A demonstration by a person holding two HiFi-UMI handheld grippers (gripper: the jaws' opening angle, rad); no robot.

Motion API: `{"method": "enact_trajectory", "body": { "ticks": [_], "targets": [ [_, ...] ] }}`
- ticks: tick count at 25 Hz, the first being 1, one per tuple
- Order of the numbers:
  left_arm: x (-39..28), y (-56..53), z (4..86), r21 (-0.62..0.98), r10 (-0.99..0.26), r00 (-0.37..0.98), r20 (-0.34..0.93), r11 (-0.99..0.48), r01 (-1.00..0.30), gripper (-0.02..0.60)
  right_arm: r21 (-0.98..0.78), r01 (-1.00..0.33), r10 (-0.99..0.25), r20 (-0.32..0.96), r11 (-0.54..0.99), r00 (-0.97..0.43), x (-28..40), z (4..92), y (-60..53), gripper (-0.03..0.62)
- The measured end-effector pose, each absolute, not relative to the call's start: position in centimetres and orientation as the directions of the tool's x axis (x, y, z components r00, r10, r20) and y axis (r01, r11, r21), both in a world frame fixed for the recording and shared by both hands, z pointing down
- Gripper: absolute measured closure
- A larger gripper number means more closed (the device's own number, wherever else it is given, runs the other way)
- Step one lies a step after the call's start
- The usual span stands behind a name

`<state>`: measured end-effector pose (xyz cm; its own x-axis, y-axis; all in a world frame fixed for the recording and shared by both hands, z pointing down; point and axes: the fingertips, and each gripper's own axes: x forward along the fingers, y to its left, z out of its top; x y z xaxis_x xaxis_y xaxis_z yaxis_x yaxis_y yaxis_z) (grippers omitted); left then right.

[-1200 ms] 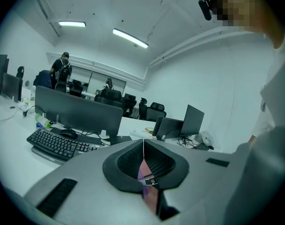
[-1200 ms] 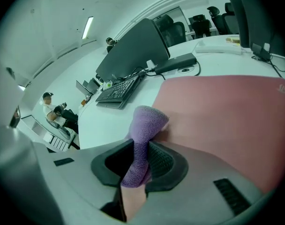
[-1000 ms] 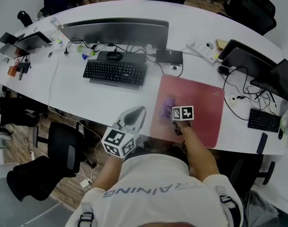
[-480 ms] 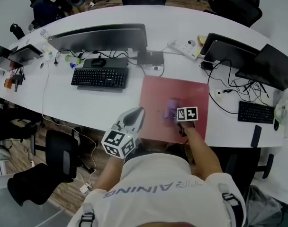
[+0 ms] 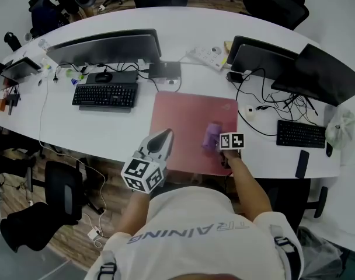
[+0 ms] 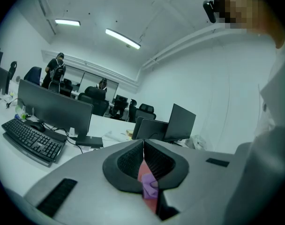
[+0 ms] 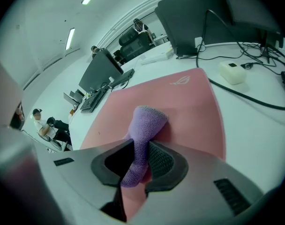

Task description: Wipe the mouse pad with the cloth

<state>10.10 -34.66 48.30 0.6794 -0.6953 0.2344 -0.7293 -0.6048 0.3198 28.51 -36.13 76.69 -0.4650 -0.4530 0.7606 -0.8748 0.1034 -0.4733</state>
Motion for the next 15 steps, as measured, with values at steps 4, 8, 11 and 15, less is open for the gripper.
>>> {"method": "enact_trajectory", "body": {
  "ticks": [4, 8, 11, 15],
  "targets": [
    [12.0, -33.8, 48.7, 0.331, -0.690, 0.687, 0.230, -0.608, -0.722, 0.549, -0.469, -0.881, -0.477, 0.762, 0.060, -0.438, 32.4, 76.8, -34.8, 0.496],
    [13.5, -33.1, 49.1, 0.334, -0.678, 0.697, 0.234, -0.618, -0.712, 0.549, -0.457, -0.889, -0.494, 0.769, 0.020, -0.406, 36.3, 76.7, -33.8, 0.494],
    [14.2, -32.9, 49.4, 0.339, -0.673, 0.699, 0.243, -0.616, -0.711, 0.549, -0.455, -0.890, -0.516, 0.771, -0.037, -0.373, 39.0, 76.8, -32.8, 0.494],
    [14.5, -32.9, 49.2, 0.341, -0.670, 0.700, 0.247, -0.616, -0.710, 0.549, -0.451, -0.886, -0.545, 0.772, -0.105, -0.328, 41.7, 76.9, -31.7, 0.494]
  ]
}}
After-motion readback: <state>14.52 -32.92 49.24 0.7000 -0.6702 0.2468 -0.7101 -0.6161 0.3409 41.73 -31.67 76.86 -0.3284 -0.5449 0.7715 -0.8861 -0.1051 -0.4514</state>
